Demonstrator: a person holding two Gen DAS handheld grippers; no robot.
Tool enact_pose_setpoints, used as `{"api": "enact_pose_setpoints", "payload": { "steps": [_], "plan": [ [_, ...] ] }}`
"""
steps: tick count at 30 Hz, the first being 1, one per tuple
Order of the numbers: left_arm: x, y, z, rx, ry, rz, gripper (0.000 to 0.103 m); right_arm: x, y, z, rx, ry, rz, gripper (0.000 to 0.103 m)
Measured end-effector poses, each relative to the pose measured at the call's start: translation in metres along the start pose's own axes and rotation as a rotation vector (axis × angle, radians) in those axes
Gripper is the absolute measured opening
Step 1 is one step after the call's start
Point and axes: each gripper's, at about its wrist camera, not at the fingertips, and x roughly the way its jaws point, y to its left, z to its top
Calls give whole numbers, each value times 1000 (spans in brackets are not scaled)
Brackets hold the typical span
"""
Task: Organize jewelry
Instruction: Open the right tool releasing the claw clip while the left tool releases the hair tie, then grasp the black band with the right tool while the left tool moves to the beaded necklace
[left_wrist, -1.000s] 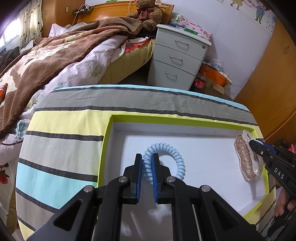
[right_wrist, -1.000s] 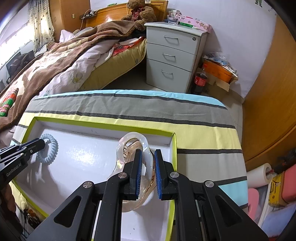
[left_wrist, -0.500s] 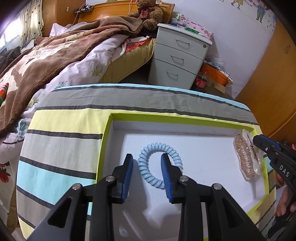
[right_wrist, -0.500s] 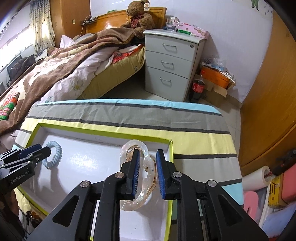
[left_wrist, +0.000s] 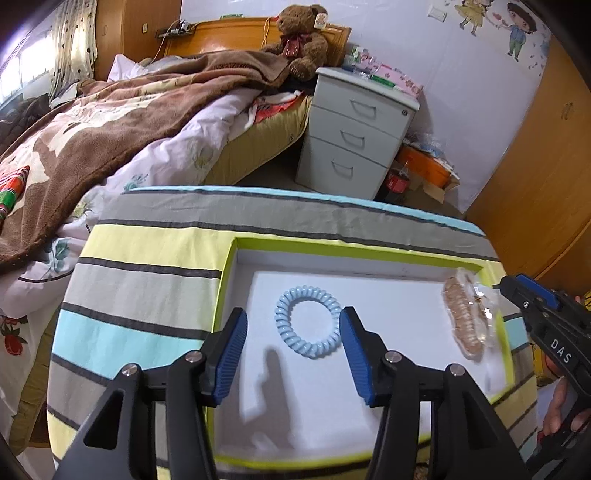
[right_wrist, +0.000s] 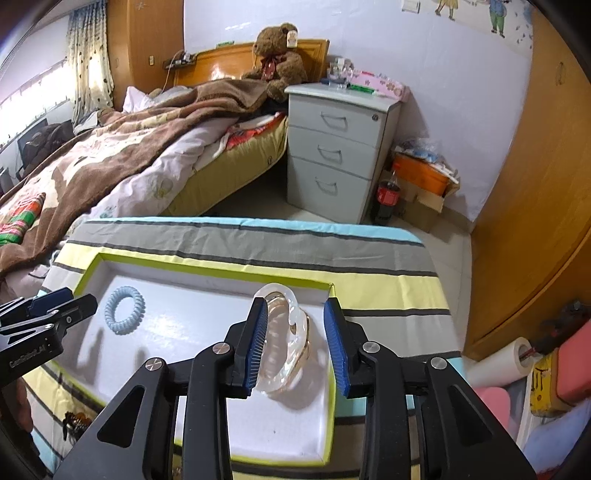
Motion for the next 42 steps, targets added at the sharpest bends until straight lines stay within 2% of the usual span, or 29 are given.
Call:
{"api": "enact_pose_setpoints", "payload": {
  "steps": [14, 27, 32, 42],
  "plan": [
    [-69, -12, -33, 33, -118, -1, 61, -67, 13, -30, 4, -114, -8, 37],
    [-100, 5, -83, 46, -157, 25, 63, -88, 2, -84, 62, -114, 36, 37],
    [-103, 16, -100, 20, -145, 9, 65, -86, -7, -104, 89, -99, 56, 37],
    [-101, 39, -129, -26, -98, -4, 65, -66, -2, -142, 97, 28, 66, 38]
  ]
}}
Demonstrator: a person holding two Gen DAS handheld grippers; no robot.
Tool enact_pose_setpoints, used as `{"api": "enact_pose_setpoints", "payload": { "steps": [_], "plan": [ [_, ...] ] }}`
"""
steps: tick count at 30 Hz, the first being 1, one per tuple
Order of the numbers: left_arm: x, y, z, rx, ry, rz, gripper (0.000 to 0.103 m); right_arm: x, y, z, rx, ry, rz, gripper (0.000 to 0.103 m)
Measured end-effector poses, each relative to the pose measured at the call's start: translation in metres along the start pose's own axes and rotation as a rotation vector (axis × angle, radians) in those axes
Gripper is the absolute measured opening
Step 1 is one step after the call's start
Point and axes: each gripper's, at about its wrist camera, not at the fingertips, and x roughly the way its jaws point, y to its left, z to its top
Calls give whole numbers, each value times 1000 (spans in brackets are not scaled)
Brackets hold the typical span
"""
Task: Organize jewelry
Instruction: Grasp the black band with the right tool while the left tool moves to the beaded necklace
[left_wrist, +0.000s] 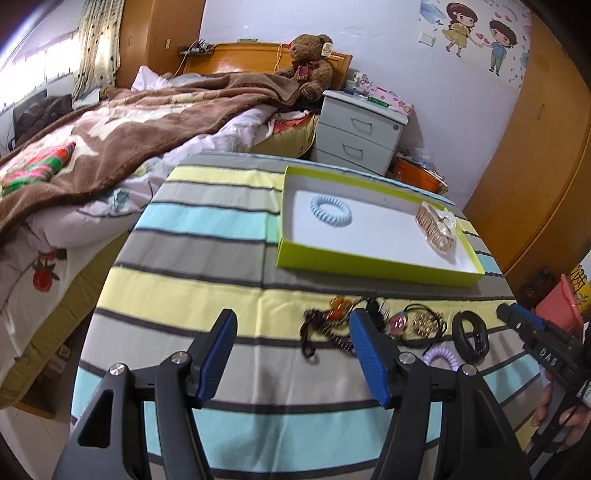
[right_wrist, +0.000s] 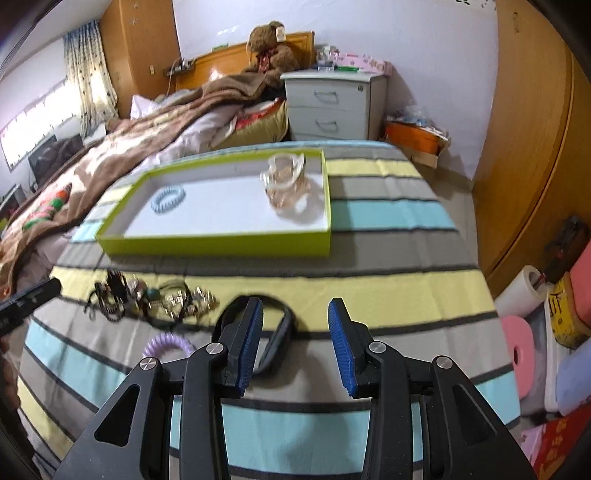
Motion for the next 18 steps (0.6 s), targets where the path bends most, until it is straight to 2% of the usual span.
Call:
{"api": "enact_pose_setpoints", "payload": {
  "steps": [18],
  "plan": [
    [-3, 34, -20, -66, 29, 2, 65, 23, 9, -12, 29, 105, -33, 41]
  ]
}}
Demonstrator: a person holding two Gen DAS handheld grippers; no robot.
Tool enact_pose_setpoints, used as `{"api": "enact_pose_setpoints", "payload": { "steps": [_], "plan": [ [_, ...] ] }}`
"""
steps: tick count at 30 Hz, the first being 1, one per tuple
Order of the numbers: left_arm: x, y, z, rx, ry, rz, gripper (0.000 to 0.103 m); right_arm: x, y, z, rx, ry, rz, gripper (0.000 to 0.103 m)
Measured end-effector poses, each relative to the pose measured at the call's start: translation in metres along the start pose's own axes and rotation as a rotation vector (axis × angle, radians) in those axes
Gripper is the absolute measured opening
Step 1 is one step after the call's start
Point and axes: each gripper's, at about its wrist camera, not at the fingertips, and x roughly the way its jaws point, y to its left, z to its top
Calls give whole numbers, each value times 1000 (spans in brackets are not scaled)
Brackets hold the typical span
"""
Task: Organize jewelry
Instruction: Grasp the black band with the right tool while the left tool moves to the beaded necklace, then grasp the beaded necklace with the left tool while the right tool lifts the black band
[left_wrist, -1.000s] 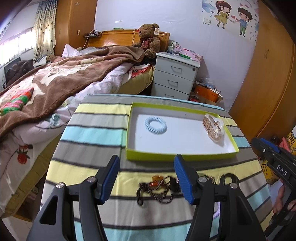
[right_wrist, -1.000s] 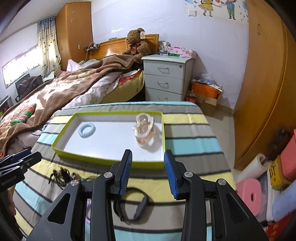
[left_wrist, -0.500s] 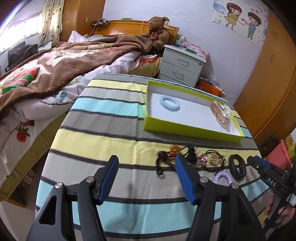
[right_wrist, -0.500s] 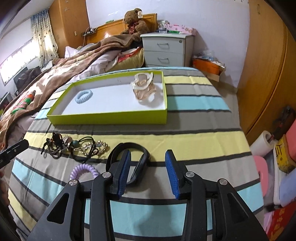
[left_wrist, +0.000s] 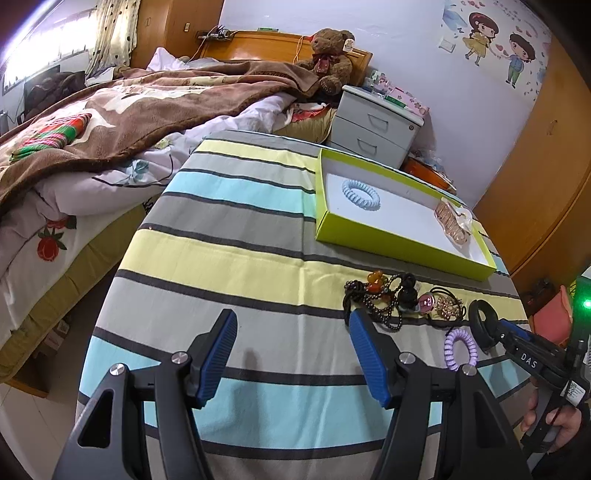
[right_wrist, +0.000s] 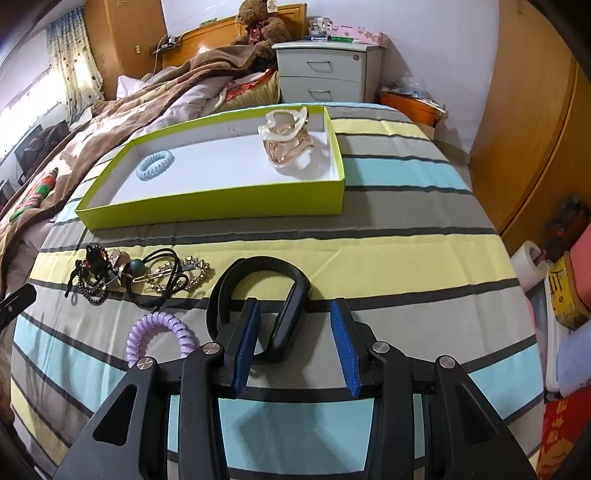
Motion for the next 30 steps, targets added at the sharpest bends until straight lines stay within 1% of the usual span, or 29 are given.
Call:
{"api": "enact_pose_setpoints", "payload": {
  "steps": [6, 8, 10, 13, 21, 27, 30],
  "plan": [
    [3, 4, -2, -12, 24, 4, 65, 0, 2, -1, -7, -8, -19, 40],
    [3, 4, -3, -11, 29, 4, 65, -1, 2, -2, -12, -13, -28, 35],
    [3, 3, -3, -8, 30, 2, 65, -1, 1, -3, -11, -16, -30, 23],
    [4, 0, -3, -6, 38, -2, 65, -2, 0, -3, -18, -19, -18, 13],
    [8, -15, -4, 17, 61, -18, 65, -6, -11, -6, -4, -37, 2, 13],
    [15, -25, 0, 33, 70, -12, 65, -20, -22, -6, 9, -73, 10, 13],
    [24, -31, 2, 58, 81, 10, 65, -25, -24, -6, 15, -85, 20, 13]
  ]
}}
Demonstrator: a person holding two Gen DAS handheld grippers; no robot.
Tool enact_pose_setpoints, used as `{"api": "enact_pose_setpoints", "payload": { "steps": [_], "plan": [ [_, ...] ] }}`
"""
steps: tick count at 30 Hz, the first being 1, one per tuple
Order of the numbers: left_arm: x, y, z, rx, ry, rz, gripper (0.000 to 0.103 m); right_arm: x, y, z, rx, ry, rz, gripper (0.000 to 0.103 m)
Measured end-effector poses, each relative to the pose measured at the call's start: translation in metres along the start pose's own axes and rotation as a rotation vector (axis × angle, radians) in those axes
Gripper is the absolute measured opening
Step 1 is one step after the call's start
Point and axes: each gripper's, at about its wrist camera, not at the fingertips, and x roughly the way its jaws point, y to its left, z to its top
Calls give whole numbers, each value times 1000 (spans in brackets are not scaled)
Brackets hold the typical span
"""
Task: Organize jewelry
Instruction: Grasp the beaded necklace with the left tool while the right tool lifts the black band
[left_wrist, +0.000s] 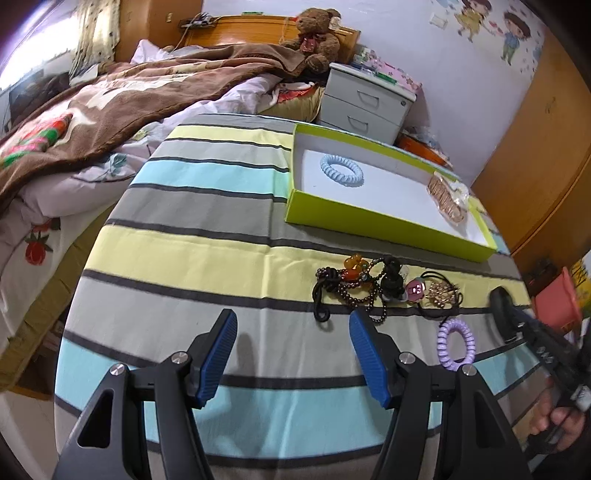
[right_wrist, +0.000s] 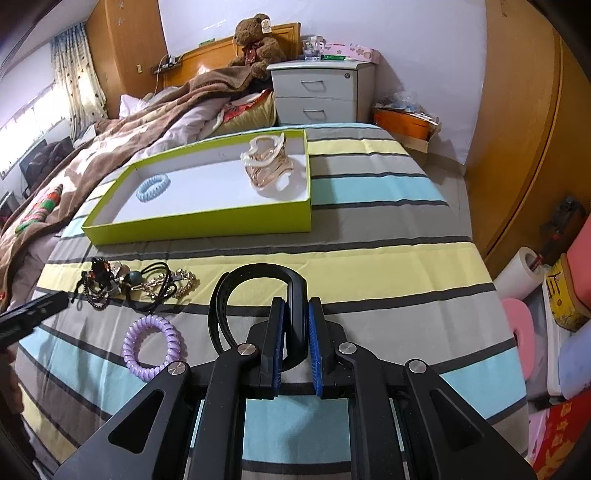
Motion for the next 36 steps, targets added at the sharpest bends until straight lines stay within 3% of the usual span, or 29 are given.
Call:
{"api": "enact_pose_setpoints", "payload": {
  "steps": [5, 14, 17, 20, 22, 26, 30, 36],
  "plan": [
    [13, -6, 5, 24, 18, 27, 65, -3, -2, 0, 4, -8, 7, 13],
    [29, -25, 19, 64, 26, -14, 65, -3, -2, 1, 3, -6, 8, 13],
    [31, -30, 19, 79, 19, 12, 64, -3, -2, 1, 4, -8, 8, 13],
    [32, -31, 19, 89, 19, 28, 54, -2, -2, 2, 6, -10, 10, 13],
    [31, -31, 18, 112, 15, 63, 39, -2, -1, 2, 5, -10, 12, 13],
    [26, -25, 16, 123, 12, 106, 29, -3, 0, 3, 6, -11, 15, 13],
    [19, -16, 12, 110, 7, 120, 29, -4, 2, 2, 3, -13, 20, 13],
    [25, -11, 14, 97, 12, 121, 46, -4, 3, 2, 1, -15, 24, 13]
  ]
}}
